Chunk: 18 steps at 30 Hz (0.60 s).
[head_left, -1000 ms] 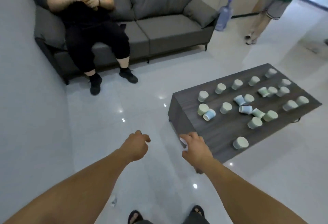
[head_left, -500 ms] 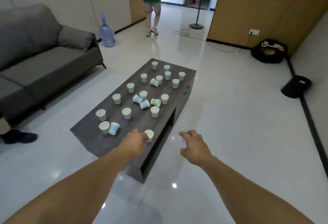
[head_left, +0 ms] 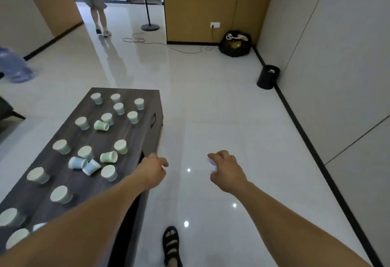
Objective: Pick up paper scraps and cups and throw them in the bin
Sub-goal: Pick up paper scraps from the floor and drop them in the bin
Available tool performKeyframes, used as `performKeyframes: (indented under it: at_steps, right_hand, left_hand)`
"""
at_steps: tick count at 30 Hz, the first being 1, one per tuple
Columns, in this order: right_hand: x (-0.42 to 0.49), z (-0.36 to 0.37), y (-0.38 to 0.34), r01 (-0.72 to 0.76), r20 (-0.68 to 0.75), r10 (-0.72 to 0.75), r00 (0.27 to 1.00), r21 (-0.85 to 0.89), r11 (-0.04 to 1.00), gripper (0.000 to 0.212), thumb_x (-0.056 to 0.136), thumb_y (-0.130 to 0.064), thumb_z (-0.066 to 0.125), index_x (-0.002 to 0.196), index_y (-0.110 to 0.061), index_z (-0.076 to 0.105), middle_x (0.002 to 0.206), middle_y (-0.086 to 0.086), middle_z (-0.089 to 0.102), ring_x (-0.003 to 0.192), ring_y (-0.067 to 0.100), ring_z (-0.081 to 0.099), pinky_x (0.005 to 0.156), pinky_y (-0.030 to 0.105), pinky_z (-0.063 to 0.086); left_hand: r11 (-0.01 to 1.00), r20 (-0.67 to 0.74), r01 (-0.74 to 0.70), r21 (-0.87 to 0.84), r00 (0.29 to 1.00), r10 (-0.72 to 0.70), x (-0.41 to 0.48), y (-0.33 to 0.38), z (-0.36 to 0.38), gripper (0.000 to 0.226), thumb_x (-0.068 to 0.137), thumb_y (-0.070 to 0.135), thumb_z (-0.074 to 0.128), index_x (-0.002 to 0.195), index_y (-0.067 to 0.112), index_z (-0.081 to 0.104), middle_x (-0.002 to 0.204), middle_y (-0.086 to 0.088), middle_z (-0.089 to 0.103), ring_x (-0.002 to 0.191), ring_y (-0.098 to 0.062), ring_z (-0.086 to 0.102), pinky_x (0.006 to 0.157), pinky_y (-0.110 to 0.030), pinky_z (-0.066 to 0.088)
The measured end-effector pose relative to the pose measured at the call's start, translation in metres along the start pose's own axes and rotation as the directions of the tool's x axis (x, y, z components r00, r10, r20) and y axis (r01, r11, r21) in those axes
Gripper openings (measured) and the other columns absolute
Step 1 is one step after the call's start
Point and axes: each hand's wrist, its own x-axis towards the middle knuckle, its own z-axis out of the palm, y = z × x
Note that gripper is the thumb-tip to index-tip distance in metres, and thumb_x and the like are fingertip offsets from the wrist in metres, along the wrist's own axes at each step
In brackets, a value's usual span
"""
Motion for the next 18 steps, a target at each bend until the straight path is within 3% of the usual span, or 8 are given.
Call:
performKeyframes:
  at_steps: [5,12,18]
  right_hand:
    - [0.072,-0.030,0.030,-0.121,-0.040,0.121,0.992,-0.002,0.993,0.054,0.089,-0.017,0.052,0.141,-0.029,0.042,0.137,-0.003,0.038,0.120,0.021,0.039,0.084,0.025,0.039]
    - [0.158,-0.077,0.081,-0.229,-0.096,0.230,0.969,0.019,0.973,0.056,0.089,-0.020,0.055,0.143,-0.028,0.041,0.139,-0.003,0.037,0.120,0.021,0.040,0.092,0.031,0.046]
    - [0.241,-0.126,0.172,-0.261,-0.151,0.266,0.952,0.051,0.964,0.056,0.090,-0.021,0.057,0.143,-0.028,0.042,0.138,-0.003,0.038,0.119,0.019,0.041,0.092,0.031,0.047]
  left_hand:
    - [0.993,0.030,-0.117,-0.013,0.993,0.117,0.108,0.034,-0.026,0.037,0.095,0.018,0.039,0.126,0.024,0.058,0.129,-0.007,0.044,0.110,-0.025,0.054,0.089,-0.031,0.048]
    - [0.971,0.090,-0.236,0.039,0.969,0.232,0.232,0.090,-0.061,0.038,0.096,0.020,0.039,0.130,0.024,0.056,0.131,-0.008,0.042,0.118,-0.027,0.047,0.098,-0.034,0.044]
    - [0.959,0.101,-0.277,0.050,0.957,0.271,0.341,0.187,-0.069,0.040,0.096,0.018,0.037,0.130,0.026,0.055,0.132,-0.007,0.042,0.121,-0.026,0.046,0.101,-0.035,0.042]
